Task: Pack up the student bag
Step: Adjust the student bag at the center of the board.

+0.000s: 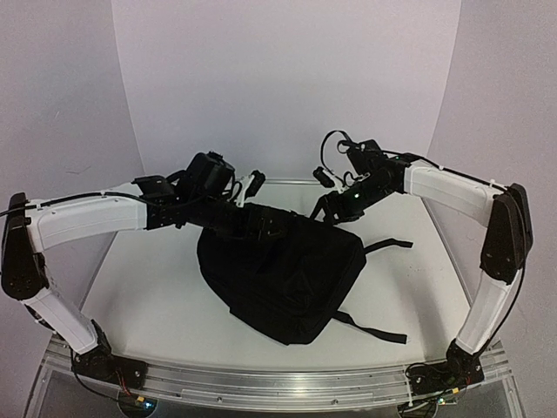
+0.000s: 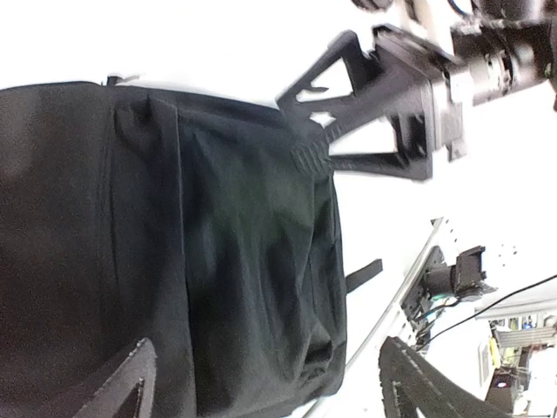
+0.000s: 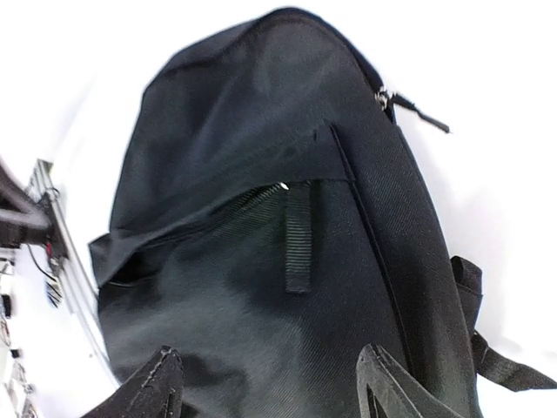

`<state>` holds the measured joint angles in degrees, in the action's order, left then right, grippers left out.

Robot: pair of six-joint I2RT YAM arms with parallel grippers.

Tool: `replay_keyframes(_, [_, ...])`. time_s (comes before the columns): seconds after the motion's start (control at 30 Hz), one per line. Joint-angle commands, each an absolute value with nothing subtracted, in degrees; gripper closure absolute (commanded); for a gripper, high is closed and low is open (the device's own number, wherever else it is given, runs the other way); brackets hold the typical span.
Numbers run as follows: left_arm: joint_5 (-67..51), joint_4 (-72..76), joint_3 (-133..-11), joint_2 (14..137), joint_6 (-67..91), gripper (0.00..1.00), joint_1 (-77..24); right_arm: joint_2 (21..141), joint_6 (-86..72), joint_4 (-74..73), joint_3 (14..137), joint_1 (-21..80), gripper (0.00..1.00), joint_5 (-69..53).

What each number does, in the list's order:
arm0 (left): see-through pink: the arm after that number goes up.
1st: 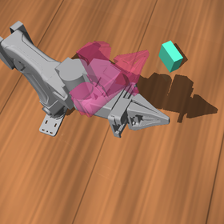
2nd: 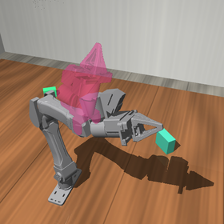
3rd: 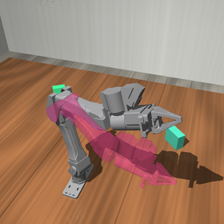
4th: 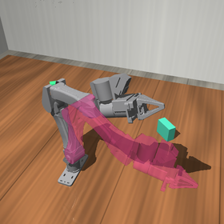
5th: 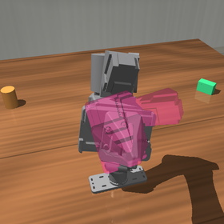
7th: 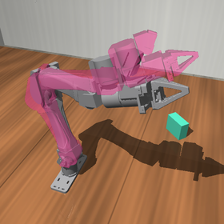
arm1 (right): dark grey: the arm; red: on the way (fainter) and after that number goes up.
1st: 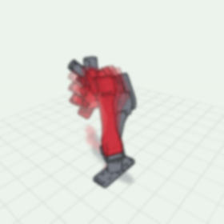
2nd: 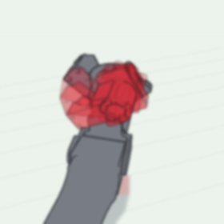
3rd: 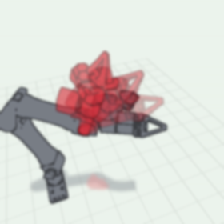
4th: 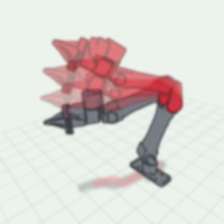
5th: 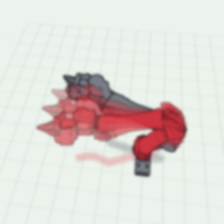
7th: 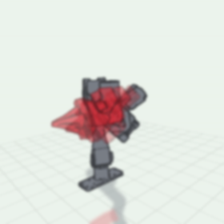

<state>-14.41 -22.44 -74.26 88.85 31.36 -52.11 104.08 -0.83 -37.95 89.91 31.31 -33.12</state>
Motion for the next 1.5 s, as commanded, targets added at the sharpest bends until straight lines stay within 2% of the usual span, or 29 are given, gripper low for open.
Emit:
replay_keyframes(0.0, [-8.39, -23.62, -68.62, 87.8, 36.69, 0.06, -55.95, 107.91, 3.04, -39.69, 90.54, 31.6, 0.31, -32.47])
replay_keyframes(0.1, [-5.55, -24.94, -67.0, 89.12, 39.17, 0.04, -57.35, 109.49, 3.49, -39.98, 89.59, 31.57, 0.35, -31.96])
replay_keyframes(0.23, [-0.68, -30.2, -67.04, 92.13, 43.23, 0.05, -57.58, 109.43, 4.04, -39.97, 87.43, 31.6, 0.5, -29.3])
replay_keyframes(0.3, [2.14, -30.21, -66.24, 92.2, 44.37, 0.07, -56.93, 108.6, 3.96, -39.98, 85.9, 31.59, 0.54, -28.98])
replay_keyframes(0.5, [-1.68, -23.67, -60.84, 91.61, 45.53, 0.21, -48.55, 104.77, 3.4, -40.06, 79.19, 31.58, 0.6, -32.36])
replay_keyframes(0.6, [-3.58, -21.55, -61.19, 93.69, 43.2, 0.24, -44.42, 102.91, 3.0, -40.0, 75.38, 31.96, 0.59, -37.94])
replay_keyframes(0.73, [-5.19, -20.39, -65.93, 97.32, 38.75, 0.24, -41.29, 100.29, 2.89, -39.97, 72.57, 37.21, 0.51, -44.22])
replay_keyframes(0.83, [-5.75, -20.07, -70.1, 98.29, 35.24, 0.21, -39.75, 98.95, 1.57, -40.06, 74.58, 39.51, 0.45, -50.49])
replay_keyframes(0.93, [-5.56, -21.37, -72.11, 96.27, 34.07, 0.15, -37.54, 97.65, 0.67, -40.63, 78.52, 37.97, 0.44, -52.52])
replay_keyframes(1.1, [-5.67, -24.52, -72.04, 90.19, 34.89, 0.1, -37.27, 95.49, -1.2, -40.48, 81.09, 29.64, 0.43, -51.28])
replay_keyframes(1.23, [-7.1, -24.42, -66.26, 85.26, 38.62, 0.09, -38.76, 96.45, -1.26, -40.41, 80.58, 27.07, 0.45, -44.34])
replay_keyframes(1.33, [-6.13, -22.4, -61.27, 81.62, 39.65, 0.1, -41.93, 97.84, -1.72, -40.31, 79.37, 26.82, 0.46, -43.2])
replay_keyframes(1.47, [-5.07, -23.48, -64.63, 81.74, 36.27, 0.18, -48.54, 99.51, -2.58, -39.57, 77.97, 26.69, 0.48, -42.75])
